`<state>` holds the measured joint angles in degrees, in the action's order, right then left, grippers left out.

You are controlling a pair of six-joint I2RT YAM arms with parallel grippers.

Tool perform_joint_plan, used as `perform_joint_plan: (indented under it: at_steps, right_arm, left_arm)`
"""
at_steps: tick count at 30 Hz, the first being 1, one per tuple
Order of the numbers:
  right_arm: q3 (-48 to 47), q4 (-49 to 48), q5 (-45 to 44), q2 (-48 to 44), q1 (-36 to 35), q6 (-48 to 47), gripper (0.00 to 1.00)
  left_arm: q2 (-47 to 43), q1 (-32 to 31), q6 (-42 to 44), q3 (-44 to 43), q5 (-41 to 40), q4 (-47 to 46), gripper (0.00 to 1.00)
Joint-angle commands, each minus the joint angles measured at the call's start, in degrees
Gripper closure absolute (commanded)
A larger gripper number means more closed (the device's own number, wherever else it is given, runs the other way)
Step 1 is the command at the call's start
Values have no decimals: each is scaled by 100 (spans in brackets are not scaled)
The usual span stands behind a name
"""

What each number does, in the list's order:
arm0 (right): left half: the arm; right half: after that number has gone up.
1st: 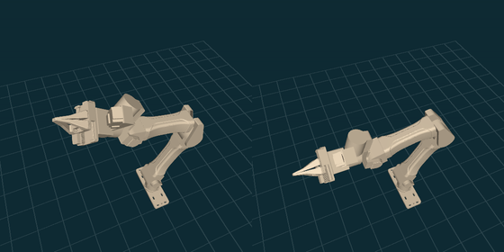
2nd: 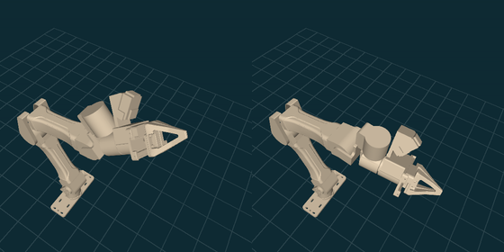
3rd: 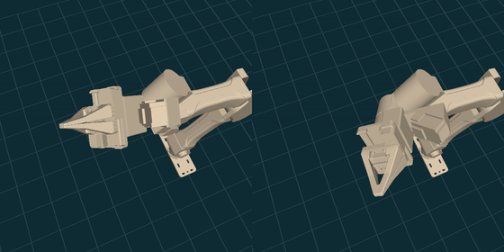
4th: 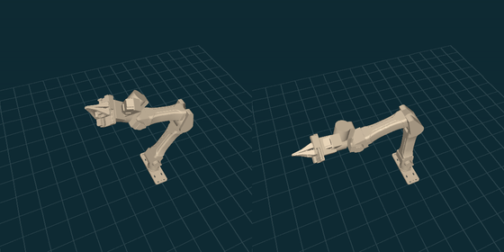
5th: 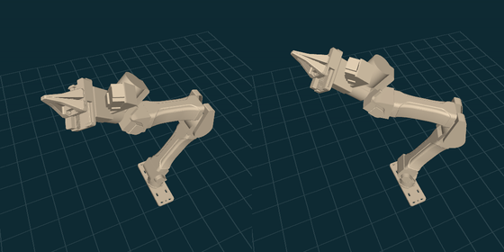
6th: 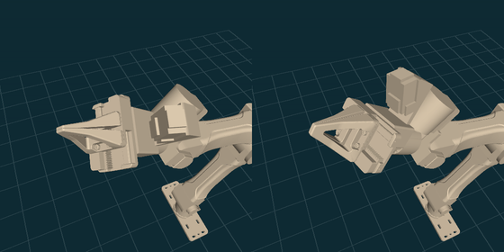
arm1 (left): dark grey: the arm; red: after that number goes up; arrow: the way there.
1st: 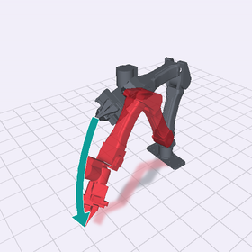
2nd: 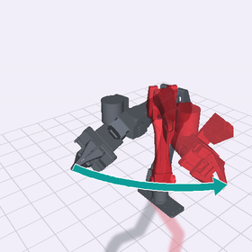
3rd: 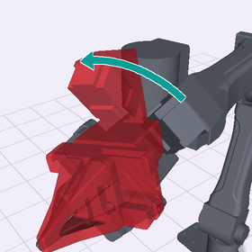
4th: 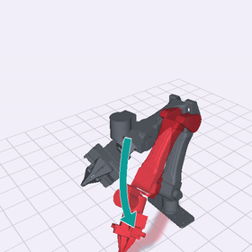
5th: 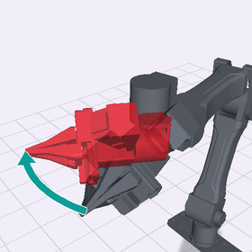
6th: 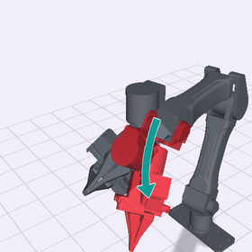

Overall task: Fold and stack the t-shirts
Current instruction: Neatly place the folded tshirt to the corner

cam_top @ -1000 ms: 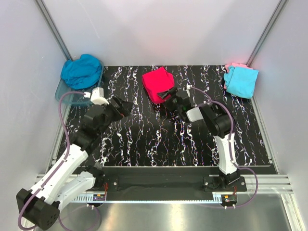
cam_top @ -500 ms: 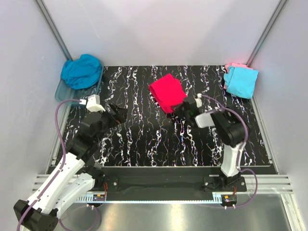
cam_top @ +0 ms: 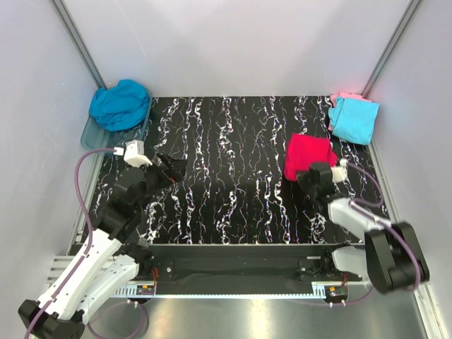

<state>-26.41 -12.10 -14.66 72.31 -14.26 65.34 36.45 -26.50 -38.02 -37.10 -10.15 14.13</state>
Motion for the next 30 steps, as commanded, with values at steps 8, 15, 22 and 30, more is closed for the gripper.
perform_joint_plan:
  at_steps: [8,15,22,30]
  right_arm:
    - [593,797,-829,-983,880,14,100]
    - [708,1033,-354,-1131,2066,-495,100]
    - [524,1614,-178,-1562,2911,-1040,100]
    - [348,1728,665,-1045,4141,-1287,100]
  left_arm:
    - [-225,-57,84,-560,444,63,1]
    - [-261,-57,137,-921,611,406,1]
    - [-103,-57,190,-1150,804,477,1]
    - [91,-57,356,-1317,884,477,1]
